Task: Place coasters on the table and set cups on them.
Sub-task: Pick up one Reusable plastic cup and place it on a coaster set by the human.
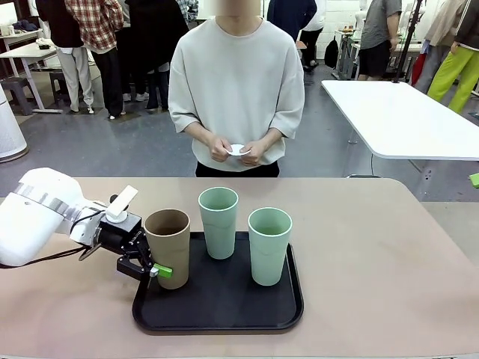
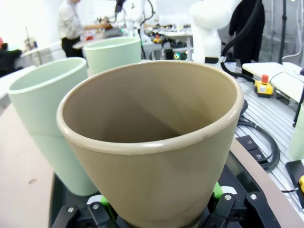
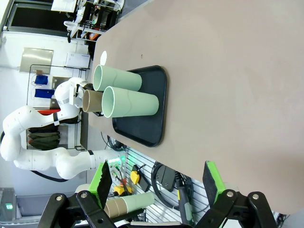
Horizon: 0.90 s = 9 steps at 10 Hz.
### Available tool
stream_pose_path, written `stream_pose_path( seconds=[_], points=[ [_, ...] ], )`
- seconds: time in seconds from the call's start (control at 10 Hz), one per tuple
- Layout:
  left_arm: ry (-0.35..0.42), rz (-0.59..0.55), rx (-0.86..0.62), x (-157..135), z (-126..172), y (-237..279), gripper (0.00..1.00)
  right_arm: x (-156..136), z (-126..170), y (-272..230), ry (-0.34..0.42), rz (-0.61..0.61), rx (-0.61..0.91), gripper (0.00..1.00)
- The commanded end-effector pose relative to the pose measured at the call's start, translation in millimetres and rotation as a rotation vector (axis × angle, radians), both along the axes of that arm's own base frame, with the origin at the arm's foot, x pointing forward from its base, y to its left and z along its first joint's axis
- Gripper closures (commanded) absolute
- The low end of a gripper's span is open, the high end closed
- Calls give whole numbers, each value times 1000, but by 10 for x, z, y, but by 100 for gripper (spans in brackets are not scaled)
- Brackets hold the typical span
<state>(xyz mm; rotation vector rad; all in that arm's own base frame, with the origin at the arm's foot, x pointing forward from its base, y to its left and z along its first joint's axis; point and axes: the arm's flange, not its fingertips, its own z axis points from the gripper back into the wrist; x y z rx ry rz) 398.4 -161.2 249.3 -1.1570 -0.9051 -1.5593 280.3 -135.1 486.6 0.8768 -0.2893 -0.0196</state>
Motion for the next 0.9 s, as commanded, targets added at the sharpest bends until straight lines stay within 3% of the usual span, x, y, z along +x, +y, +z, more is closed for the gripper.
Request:
stream_pose_path(
  seconds=[0.0,0.1,0.2,0.5,0.8],
  points=[
    [-42,11,-21,-167,51,127,100,1,-8,-4,-2,4,16,0],
    [-53,41,-8,-160,303,242,23,1,-8,-4,-2,4,16,0],
    [-64,127,27,-149,720,455,23,1,-8,-4,-2,4,16,0],
    [-54,328,29,183,1517,897,23,1,-8,-4,-2,4,16,0],
    [-24,457,34,645,1797,1291,23,1,-8,-4,-2,4,16,0]
  ],
)
